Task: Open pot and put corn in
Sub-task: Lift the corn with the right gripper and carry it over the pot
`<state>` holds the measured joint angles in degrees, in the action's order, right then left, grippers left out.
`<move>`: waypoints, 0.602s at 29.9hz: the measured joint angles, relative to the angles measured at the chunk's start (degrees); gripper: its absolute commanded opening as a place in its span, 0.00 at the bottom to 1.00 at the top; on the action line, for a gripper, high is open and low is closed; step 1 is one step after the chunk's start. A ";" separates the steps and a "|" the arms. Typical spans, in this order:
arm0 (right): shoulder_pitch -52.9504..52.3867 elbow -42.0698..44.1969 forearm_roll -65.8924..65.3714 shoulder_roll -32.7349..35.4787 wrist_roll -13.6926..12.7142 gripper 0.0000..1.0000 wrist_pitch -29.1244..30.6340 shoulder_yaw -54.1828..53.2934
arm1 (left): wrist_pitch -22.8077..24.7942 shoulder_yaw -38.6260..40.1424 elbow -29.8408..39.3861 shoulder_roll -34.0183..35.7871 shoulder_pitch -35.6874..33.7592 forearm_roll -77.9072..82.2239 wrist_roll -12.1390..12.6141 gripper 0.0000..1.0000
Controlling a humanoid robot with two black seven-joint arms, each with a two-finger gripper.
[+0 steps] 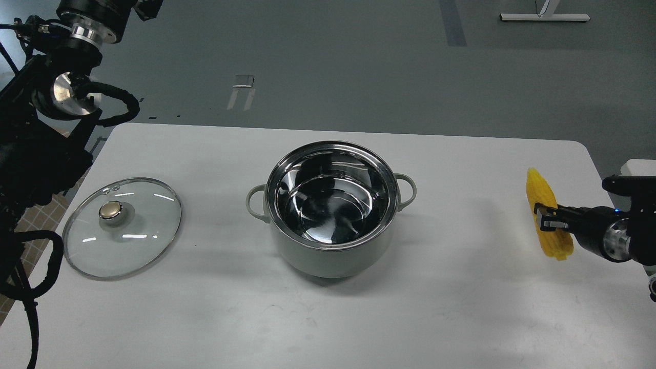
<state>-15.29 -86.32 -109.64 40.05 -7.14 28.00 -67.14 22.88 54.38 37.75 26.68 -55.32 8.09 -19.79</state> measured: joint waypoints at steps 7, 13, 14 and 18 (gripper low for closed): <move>-12.15 -7.64 1.31 -9.35 -0.86 0.00 -0.01 -1.45 | -0.09 0.05 0.43 -0.04 -0.01 -0.05 0.06 0.97; -19.48 -7.64 0.93 -21.47 -1.30 0.00 -0.01 8.02 | 0.07 0.17 0.40 -0.26 0.19 -0.09 0.34 0.97; -19.80 -7.37 0.69 -22.87 -1.55 0.00 -0.01 9.87 | 0.07 0.17 0.40 -0.34 0.20 -0.09 0.36 0.97; -21.03 -5.47 -0.76 -25.96 -2.50 0.02 -0.01 17.60 | 0.07 0.15 0.40 -0.39 0.20 -0.09 0.36 0.97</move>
<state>-36.32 -91.79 -110.40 14.09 -9.64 27.99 -49.54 22.95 54.53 38.15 26.29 -55.12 8.00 -19.42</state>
